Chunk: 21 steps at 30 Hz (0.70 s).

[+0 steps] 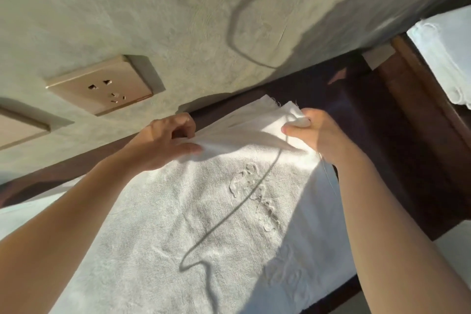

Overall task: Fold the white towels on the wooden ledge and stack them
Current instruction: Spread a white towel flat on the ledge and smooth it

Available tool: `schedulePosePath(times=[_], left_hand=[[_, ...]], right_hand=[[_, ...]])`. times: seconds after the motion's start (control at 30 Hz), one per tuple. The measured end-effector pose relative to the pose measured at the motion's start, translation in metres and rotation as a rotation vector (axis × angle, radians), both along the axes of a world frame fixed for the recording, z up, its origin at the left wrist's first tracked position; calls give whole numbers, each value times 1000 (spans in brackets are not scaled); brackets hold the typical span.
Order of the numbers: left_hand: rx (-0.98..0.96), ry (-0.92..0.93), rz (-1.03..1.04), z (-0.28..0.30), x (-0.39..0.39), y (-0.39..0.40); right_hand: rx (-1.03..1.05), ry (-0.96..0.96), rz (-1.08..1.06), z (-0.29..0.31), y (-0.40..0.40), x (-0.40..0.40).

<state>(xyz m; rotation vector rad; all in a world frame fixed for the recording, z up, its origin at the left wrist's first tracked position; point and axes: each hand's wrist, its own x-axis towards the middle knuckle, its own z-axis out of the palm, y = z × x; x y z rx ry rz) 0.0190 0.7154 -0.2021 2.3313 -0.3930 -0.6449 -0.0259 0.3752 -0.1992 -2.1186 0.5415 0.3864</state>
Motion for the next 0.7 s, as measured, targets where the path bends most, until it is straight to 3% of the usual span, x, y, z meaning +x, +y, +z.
schedulePosePath(times=[0.17,0.27,0.33,0.43,0.5,0.6,0.7], left_hand=[[9,74,-22,4,1,-4],[189,89,-54,12,8,-14],[174,46,-11,13,9,-23],[187,-38,92,4,0,-31],[283,-209,119,-7,-12,-39],[230,-526,60,-14,-41,-61],[155,-531,-63,-25,-79,-90]], right_hand=[[119,-135,-61,10,1,4],[-48,-159,-90,3,10,9],[-102,-178,-122,-4,16,8],[-159,-243,-234,-9,24,8],[-230,-237,-250,-8,30,6],[-450,-375,-172,-5,47,-8],[-604,-549,28,-15,67,-25]])
